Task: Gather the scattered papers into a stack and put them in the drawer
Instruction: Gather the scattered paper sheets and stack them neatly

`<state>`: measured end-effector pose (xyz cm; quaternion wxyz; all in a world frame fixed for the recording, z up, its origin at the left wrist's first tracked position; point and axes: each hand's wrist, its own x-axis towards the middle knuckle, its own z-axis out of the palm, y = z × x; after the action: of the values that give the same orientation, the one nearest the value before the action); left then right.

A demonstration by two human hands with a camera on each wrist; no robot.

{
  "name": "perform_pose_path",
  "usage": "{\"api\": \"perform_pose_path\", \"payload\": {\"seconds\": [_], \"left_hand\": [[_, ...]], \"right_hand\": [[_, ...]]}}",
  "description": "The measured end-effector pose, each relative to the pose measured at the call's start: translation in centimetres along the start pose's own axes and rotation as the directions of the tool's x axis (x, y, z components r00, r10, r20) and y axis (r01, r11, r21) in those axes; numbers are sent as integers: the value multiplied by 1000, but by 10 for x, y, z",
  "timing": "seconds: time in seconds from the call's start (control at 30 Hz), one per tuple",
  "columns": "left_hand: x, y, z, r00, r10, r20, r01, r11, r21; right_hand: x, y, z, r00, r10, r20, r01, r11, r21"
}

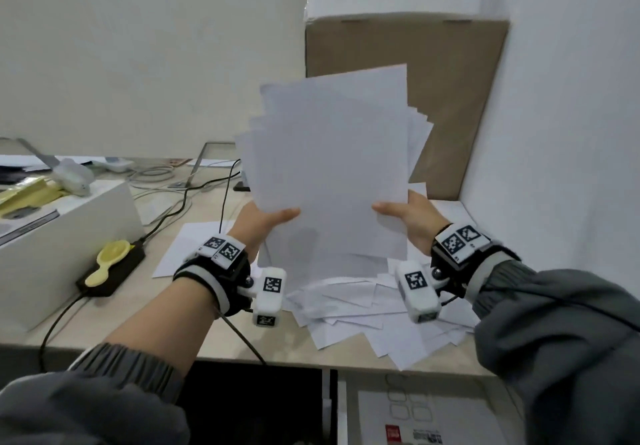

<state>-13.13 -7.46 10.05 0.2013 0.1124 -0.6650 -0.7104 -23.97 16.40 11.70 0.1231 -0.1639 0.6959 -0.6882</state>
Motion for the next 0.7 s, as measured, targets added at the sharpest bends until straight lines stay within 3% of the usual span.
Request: {"api": "perform_pose_path", "payload": {"seconds": [0.17, 0.33, 0.43, 0.53, 0.7], "left_hand": [[-7, -19, -2, 999, -29, -34, 28, 998, -56], [6, 1, 3, 991, 1, -136, -6, 999, -36], [12, 13, 4, 997, -6, -82, 3, 999, -41], [11, 12, -4, 1000, 3, 5, -3, 1000, 20], [6, 2, -21, 997, 72, -20, -71, 997, 29]], "right_hand": [[-12, 42, 23, 996, 41, -85, -31, 993, 116], [-7, 35, 39, 980, -127, -153, 137, 989, 54], [1, 30, 42, 960, -173, -220, 192, 979, 67], [-5, 31, 44, 968, -112, -224, 129, 990, 64], [-20, 53, 43, 984, 3, -181, 16, 994, 108]]}}
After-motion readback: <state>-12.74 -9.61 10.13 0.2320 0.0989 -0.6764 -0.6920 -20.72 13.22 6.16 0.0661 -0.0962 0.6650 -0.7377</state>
